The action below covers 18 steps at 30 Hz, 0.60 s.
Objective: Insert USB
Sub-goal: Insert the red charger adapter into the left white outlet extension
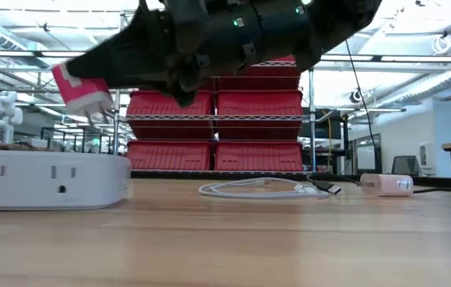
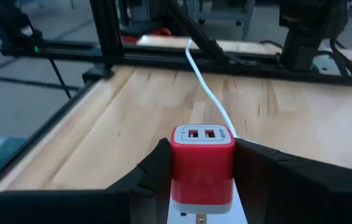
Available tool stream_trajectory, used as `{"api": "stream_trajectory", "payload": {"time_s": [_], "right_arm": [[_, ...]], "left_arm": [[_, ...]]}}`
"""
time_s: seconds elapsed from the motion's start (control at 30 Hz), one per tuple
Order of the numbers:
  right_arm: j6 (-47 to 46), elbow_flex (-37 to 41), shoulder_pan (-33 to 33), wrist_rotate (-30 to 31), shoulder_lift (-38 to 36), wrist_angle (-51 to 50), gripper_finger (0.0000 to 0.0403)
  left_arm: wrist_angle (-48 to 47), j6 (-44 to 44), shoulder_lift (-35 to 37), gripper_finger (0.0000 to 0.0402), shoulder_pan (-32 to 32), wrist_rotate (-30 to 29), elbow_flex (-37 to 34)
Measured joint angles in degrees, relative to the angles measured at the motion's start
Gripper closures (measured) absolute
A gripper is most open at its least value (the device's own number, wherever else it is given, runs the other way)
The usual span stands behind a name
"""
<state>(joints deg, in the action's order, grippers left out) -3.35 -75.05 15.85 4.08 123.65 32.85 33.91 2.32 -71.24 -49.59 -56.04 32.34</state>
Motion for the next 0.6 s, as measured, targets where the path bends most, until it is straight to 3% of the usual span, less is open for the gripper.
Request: {"api": "stream_trajectory", "payload": {"time_s": [0.3,0.6], "right_arm": [[-0.5,0.0,-0.4,-1.4,4.0,12.3,0.0292],[-0.3,0.0,-0.5,-1.4,4.8,13.8,0.0292]], "left_arm": [[-0.7,0.0,0.0,0.0401,0.0,-0.2,0.0],[-9.2,-4.8,0.1,0.0401,-2.5,-3.0,0.2]]}}
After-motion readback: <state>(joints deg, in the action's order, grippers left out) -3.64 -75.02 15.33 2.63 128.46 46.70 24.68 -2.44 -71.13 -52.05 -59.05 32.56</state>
